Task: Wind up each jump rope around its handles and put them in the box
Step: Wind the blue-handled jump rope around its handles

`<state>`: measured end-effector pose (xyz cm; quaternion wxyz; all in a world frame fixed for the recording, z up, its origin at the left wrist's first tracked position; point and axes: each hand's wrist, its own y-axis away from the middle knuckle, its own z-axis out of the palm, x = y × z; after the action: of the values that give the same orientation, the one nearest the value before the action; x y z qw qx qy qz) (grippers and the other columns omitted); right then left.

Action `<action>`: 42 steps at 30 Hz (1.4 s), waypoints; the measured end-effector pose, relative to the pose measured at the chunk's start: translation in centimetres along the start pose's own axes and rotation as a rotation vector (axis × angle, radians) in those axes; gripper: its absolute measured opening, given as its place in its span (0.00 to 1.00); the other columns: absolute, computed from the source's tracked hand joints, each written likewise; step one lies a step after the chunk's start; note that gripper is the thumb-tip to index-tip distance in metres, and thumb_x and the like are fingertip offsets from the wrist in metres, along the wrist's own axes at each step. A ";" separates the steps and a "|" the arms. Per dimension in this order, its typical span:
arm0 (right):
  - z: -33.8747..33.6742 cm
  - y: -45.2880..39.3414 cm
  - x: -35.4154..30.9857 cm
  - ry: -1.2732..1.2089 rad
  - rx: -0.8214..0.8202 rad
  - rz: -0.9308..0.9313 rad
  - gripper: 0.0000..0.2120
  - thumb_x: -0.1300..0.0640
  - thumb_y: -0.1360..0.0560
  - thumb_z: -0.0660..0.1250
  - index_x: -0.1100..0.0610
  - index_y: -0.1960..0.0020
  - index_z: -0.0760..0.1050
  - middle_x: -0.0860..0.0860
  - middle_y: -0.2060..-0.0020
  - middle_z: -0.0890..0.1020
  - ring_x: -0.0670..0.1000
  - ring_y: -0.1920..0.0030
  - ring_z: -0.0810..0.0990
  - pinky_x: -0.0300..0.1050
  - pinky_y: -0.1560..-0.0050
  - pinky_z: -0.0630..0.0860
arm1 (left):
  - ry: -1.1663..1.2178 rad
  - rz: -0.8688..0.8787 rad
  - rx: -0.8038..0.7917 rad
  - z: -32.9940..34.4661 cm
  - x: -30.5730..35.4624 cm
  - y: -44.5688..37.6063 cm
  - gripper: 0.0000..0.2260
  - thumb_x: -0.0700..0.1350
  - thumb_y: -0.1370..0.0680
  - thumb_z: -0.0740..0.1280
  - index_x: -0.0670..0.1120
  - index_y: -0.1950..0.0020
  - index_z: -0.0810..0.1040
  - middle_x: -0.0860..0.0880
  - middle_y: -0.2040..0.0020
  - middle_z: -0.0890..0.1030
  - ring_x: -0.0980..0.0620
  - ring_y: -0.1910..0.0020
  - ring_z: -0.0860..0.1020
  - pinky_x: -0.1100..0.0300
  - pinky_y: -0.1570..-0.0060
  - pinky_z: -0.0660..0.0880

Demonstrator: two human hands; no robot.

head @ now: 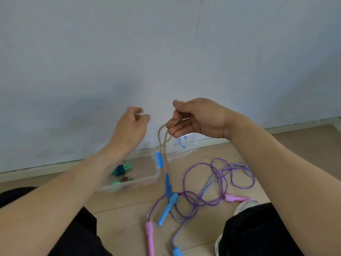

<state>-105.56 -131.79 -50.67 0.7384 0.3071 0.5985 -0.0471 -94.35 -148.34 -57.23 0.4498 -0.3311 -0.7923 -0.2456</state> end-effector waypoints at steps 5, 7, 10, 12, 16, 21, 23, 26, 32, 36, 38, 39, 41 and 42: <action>-0.4 -0.1 -0.3 -0.099 0.043 -0.046 0.14 0.52 0.18 0.61 0.60 0.57 0.75 0.58 0.57 0.83 0.55 0.62 0.82 0.46 0.60 0.81 | 0.496 -0.114 -0.661 2.1 2.6 4.0 0.30 0.58 0.16 0.48 0.37 0.55 0.79 0.34 0.61 0.82 0.39 0.66 0.81 0.53 0.59 0.77; -1.2 0.0 -0.5 -0.130 0.112 -0.011 0.12 0.52 0.19 0.62 0.58 0.57 0.75 0.56 0.56 0.84 0.53 0.64 0.81 0.44 0.62 0.80 | 0.449 -0.052 -0.642 2.5 2.5 4.4 0.28 0.56 0.16 0.50 0.37 0.57 0.78 0.37 0.68 0.79 0.42 0.74 0.76 0.56 0.67 0.74; -2.8 0.3 -0.4 -0.144 0.298 0.026 0.08 0.57 0.20 0.64 0.59 0.56 0.78 0.54 0.58 0.85 0.48 0.67 0.81 0.41 0.65 0.79 | 0.360 0.026 -0.522 2.8 2.2 3.7 0.19 0.49 0.15 0.56 0.39 0.57 0.78 0.44 0.72 0.74 0.46 0.77 0.70 0.55 0.68 0.72; -4.1 0.4 -0.2 -0.203 0.463 0.004 0.06 0.61 0.21 0.66 0.61 0.55 0.78 0.54 0.58 0.86 0.45 0.71 0.78 0.39 0.68 0.77 | 0.219 0.045 -0.526 2.3 1.8 3.0 0.15 0.47 0.16 0.59 0.40 0.54 0.79 0.46 0.72 0.73 0.48 0.77 0.69 0.55 0.67 0.73; -6.7 0.7 0.0 -0.345 0.659 -0.036 0.02 0.62 0.22 0.68 0.60 0.54 0.76 0.54 0.59 0.87 0.43 0.73 0.75 0.37 0.70 0.75 | -0.051 0.054 -0.632 1.8 0.9 2.4 0.14 0.47 0.16 0.58 0.42 0.52 0.80 0.51 0.72 0.76 0.51 0.74 0.71 0.62 0.67 0.72; -9.5 0.6 0.2 -0.346 0.968 -0.133 0.02 0.63 0.21 0.64 0.59 0.51 0.75 0.53 0.61 0.86 0.45 0.71 0.77 0.38 0.69 0.76 | -0.163 0.041 -0.708 1.5 0.7 1.9 0.14 0.46 0.16 0.59 0.44 0.52 0.82 0.50 0.70 0.78 0.53 0.73 0.74 0.64 0.65 0.73; -10.5 0.5 0.3 -0.380 1.054 -0.172 0.02 0.63 0.21 0.63 0.58 0.52 0.74 0.52 0.61 0.86 0.44 0.71 0.74 0.39 0.68 0.76 | -0.205 0.020 -0.746 1.3 0.7 1.9 0.15 0.47 0.16 0.59 0.44 0.54 0.82 0.51 0.70 0.78 0.53 0.72 0.74 0.61 0.63 0.74; -12.4 0.9 0.1 -0.336 1.155 -0.207 0.06 0.62 0.21 0.64 0.55 0.57 0.72 0.50 0.59 0.84 0.44 0.68 0.73 0.38 0.67 0.75 | -0.277 -0.073 -0.771 1.2 0.3 2.0 0.19 0.51 0.16 0.59 0.43 0.60 0.79 0.49 0.72 0.78 0.51 0.75 0.74 0.61 0.66 0.74; -16.2 1.4 0.8 -0.303 1.299 -0.113 0.10 0.64 0.21 0.56 0.60 0.45 0.74 0.51 0.57 0.78 0.47 0.60 0.78 0.40 0.61 0.73 | -0.661 -0.111 -0.661 0.6 -0.8 1.4 0.22 0.57 0.16 0.54 0.45 0.62 0.73 0.48 0.75 0.74 0.50 0.81 0.72 0.62 0.71 0.70; -17.7 1.2 1.5 0.149 1.309 -0.036 0.17 0.57 0.29 0.65 0.60 0.42 0.68 0.52 0.51 0.73 0.56 0.54 0.78 0.47 0.53 0.76 | -0.592 -0.129 -0.574 0.3 -1.2 0.8 0.19 0.52 0.15 0.54 0.44 0.57 0.77 0.45 0.72 0.74 0.47 0.75 0.73 0.59 0.67 0.73; -16.4 1.3 1.2 0.464 1.118 0.230 0.24 0.52 0.28 0.69 0.63 0.37 0.70 0.56 0.46 0.75 0.60 0.47 0.79 0.54 0.48 0.80 | -0.394 -0.187 -0.577 0.5 -1.0 1.1 0.15 0.44 0.15 0.54 0.41 0.52 0.78 0.47 0.70 0.72 0.49 0.75 0.70 0.59 0.68 0.72; -15.0 1.4 1.0 0.622 0.978 0.356 0.22 0.50 0.26 0.69 0.63 0.38 0.71 0.58 0.46 0.76 0.61 0.46 0.79 0.55 0.46 0.79 | -0.283 -0.230 -0.579 0.6 -0.8 1.3 0.14 0.41 0.16 0.54 0.39 0.49 0.78 0.47 0.70 0.71 0.50 0.75 0.69 0.60 0.70 0.71; -12.1 1.4 1.0 0.888 0.725 0.440 0.18 0.47 0.24 0.68 0.59 0.43 0.72 0.57 0.47 0.77 0.60 0.50 0.79 0.52 0.47 0.78 | -0.073 -0.323 -0.585 0.8 -0.3 1.6 0.12 0.37 0.16 0.55 0.36 0.46 0.78 0.47 0.69 0.70 0.52 0.76 0.67 0.59 0.70 0.69; -10.6 1.2 1.2 0.982 0.577 0.416 0.18 0.44 0.24 0.67 0.57 0.43 0.73 0.55 0.45 0.78 0.58 0.49 0.79 0.50 0.46 0.77 | 0.015 -0.365 -0.596 0.9 -0.1 1.8 0.12 0.37 0.16 0.56 0.34 0.45 0.78 0.46 0.69 0.71 0.52 0.76 0.67 0.58 0.70 0.69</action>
<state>-113.72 -125.09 -52.34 0.2566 0.5915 0.7597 0.0849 -93.47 -146.60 -57.55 0.2881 -0.2989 -0.7286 -0.5449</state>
